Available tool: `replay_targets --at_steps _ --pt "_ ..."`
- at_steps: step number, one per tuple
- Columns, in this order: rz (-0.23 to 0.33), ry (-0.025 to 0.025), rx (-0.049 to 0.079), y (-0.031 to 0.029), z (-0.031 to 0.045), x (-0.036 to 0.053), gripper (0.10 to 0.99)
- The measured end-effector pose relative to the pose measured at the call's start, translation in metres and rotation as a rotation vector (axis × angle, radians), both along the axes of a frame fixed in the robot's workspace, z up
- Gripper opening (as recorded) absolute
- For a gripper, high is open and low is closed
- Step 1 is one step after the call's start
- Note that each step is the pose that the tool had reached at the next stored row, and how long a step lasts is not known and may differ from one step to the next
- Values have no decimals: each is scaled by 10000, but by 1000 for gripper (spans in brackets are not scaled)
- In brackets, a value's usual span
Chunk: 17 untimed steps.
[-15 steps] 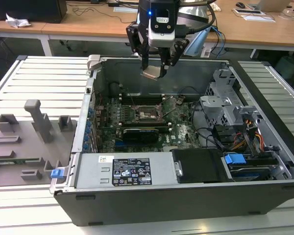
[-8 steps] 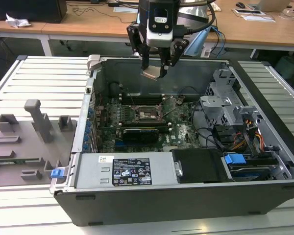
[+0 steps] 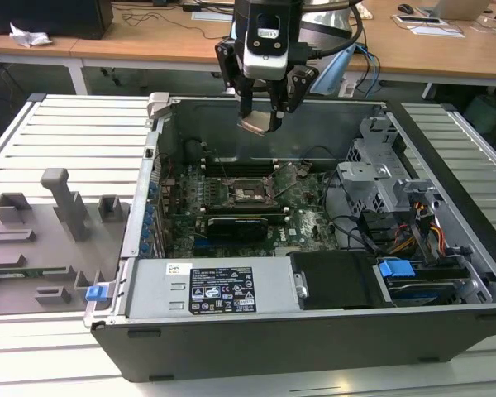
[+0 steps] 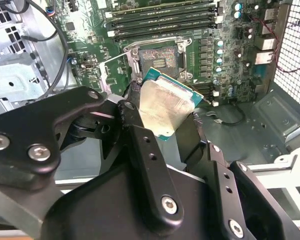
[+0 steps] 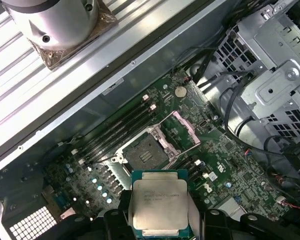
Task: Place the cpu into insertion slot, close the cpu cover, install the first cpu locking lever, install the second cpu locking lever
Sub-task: 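Place the cpu into insertion slot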
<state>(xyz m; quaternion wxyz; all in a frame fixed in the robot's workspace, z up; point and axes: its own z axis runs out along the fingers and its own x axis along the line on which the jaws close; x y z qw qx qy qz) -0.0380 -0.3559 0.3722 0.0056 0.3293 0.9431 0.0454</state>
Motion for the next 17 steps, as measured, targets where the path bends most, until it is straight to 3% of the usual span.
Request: replay_targets --at_steps 17 --pt "-1067 1 0 0 -3 0 529"
